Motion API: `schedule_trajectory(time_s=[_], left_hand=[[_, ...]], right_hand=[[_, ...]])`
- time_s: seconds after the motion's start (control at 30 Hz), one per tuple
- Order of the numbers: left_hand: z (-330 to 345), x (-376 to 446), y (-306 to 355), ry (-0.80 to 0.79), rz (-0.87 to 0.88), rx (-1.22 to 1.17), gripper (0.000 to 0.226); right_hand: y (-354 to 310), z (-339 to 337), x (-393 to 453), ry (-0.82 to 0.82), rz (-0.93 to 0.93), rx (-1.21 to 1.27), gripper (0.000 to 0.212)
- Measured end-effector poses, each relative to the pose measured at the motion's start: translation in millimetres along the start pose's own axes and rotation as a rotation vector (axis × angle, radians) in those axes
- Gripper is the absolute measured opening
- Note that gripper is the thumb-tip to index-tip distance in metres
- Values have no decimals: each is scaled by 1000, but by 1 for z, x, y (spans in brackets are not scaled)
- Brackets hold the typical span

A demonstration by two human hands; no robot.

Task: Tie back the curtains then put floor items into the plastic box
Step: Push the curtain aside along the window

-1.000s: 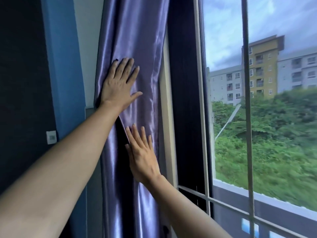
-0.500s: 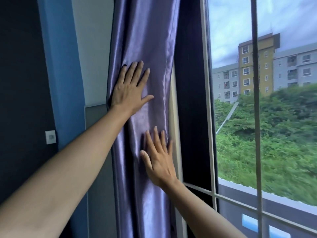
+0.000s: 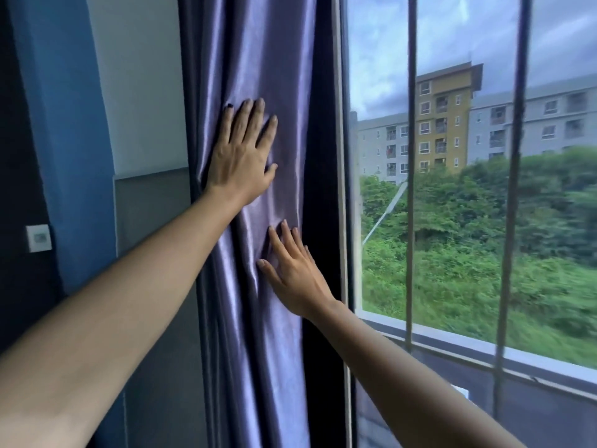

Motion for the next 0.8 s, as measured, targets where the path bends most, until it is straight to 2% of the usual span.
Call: schedule_trajectory(time_s=[0.2, 0.5, 0.63, 0.8], left_hand=[[-34, 2, 27, -4, -14, -83, 73], [-91, 3, 70, -15, -58, -207, 67], [-121, 5, 93, -33, -91, -277, 69], [-184, 28, 153, 115, -64, -470, 65]], right_hand=[[7, -39, -35, -137, 8, -58, 73], [33, -123, -120, -143, 90, -142, 73], [46, -177, -160, -97, 100, -219, 72], [56, -264, -211, 44, 86, -367, 68]])
Point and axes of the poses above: each hand's wrist, its own x-axis towards the middle knuckle, its own z-axis out of the palm, y = z × x, the point moved 6 cm from there along x, towards the middle knuckle, and after that the axes turned 5 degrees about z, right-handed, at the moved point
